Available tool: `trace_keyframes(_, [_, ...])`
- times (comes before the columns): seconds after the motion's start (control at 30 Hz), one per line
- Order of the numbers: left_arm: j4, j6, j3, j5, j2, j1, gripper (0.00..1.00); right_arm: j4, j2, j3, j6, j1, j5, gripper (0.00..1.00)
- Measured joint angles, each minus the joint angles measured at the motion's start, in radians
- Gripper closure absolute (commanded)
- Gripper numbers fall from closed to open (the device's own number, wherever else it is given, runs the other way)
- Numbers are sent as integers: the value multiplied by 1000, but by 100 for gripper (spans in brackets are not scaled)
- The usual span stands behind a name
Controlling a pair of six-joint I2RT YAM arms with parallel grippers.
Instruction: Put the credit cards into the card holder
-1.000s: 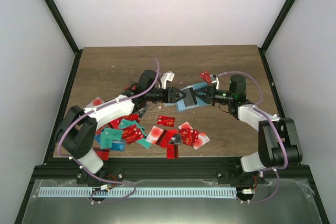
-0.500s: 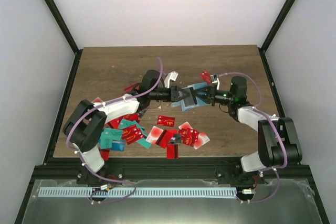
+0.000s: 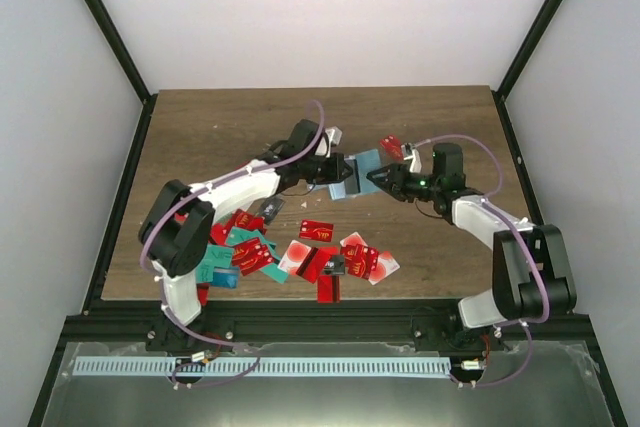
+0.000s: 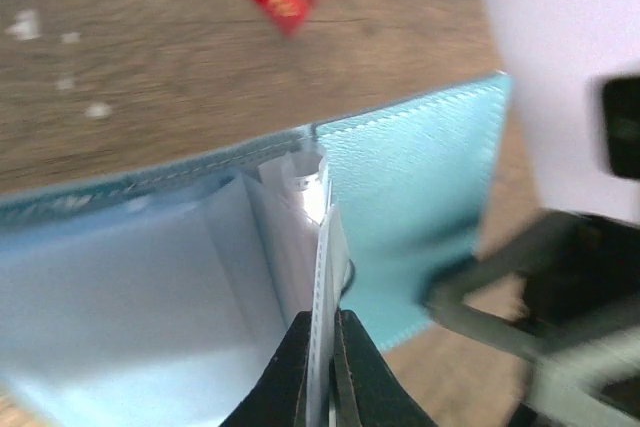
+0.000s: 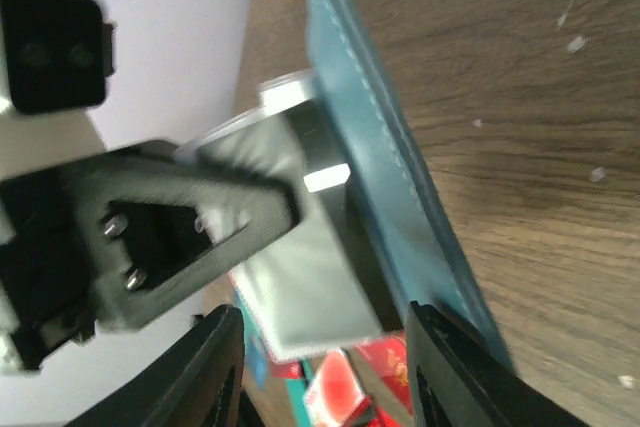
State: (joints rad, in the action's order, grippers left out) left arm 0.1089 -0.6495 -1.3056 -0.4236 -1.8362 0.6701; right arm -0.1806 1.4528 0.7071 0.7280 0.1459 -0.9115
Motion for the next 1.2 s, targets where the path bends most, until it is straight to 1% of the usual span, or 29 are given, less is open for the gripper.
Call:
trace_keyframes(0.1, [106, 14, -60, 84, -63, -2, 96, 80, -33, 0, -84, 26, 69, 44])
trace_keyframes(0.2, [198, 18, -114, 144, -143, -2, 96, 129, -51, 2, -142, 105, 141, 36])
trace_keyframes(0.33, [303, 14, -188, 187, -240, -2, 96, 173, -54, 7, -211, 211, 247, 31])
trace_keyframes(0.57, [404, -2, -283, 214, -282, -2, 93, 201, -11, 45, -292, 299, 437, 30])
trace_keyframes(0.8, [462, -5, -336, 225, -309, -2, 90, 198, 60, 68, -331, 432, 638, 28])
trace_keyframes(1.0, [496, -4, -352, 228, -320, -2, 89, 194, 114, 83, -325, 453, 771, 29])
trace_keyframes(1.2, [507, -4, -357, 228, -320, -2, 87, 182, 170, 117, -300, 458, 835, 36])
